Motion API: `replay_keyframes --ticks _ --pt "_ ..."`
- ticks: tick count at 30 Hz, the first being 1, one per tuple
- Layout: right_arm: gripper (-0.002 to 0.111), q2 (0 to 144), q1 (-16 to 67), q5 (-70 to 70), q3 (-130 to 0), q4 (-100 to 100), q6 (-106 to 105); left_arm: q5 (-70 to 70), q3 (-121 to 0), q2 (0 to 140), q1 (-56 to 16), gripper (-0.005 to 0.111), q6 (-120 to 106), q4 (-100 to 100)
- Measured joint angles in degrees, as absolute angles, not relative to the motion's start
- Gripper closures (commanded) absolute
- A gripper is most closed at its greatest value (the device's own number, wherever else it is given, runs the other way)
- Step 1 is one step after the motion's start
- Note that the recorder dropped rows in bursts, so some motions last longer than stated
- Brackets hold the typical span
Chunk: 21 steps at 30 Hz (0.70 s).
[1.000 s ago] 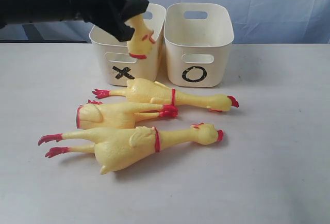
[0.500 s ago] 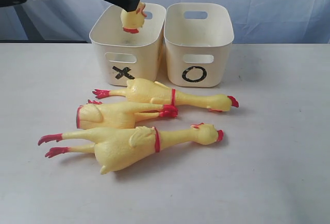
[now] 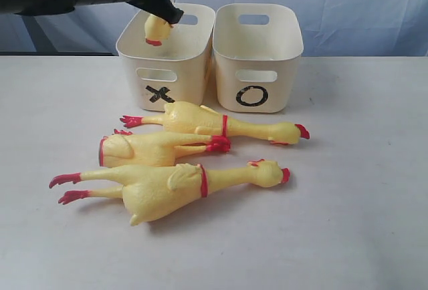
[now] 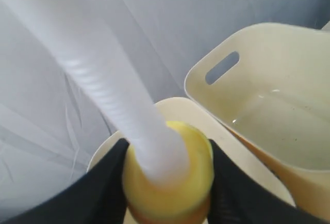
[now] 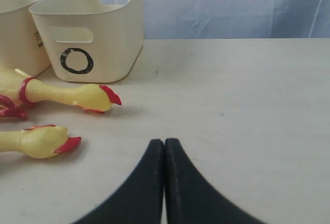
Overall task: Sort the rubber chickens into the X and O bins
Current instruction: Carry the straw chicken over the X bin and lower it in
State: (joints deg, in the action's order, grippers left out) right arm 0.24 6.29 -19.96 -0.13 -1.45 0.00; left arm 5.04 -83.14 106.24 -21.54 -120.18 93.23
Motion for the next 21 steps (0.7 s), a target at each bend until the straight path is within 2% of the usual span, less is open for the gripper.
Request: replay_keyframes --ticks 15,18,21 --pt "0.109 0.2 6.3 -20.0 -0.1 -1.4 0.0 -4.9 -83.8 113.9 -21.5 0.106 -120.2 91.6" --pt "0.109 0.2 6.3 -20.0 -0.1 -1.4 0.0 -5.5 -83.8 114.9 -21.5 0.098 -120.2 91.6" --pt "0.109 0.2 6.3 -20.0 -0.1 -1.4 0.0 -5.9 -83.8 115.3 -21.5 0.085 -120.2 91.7"
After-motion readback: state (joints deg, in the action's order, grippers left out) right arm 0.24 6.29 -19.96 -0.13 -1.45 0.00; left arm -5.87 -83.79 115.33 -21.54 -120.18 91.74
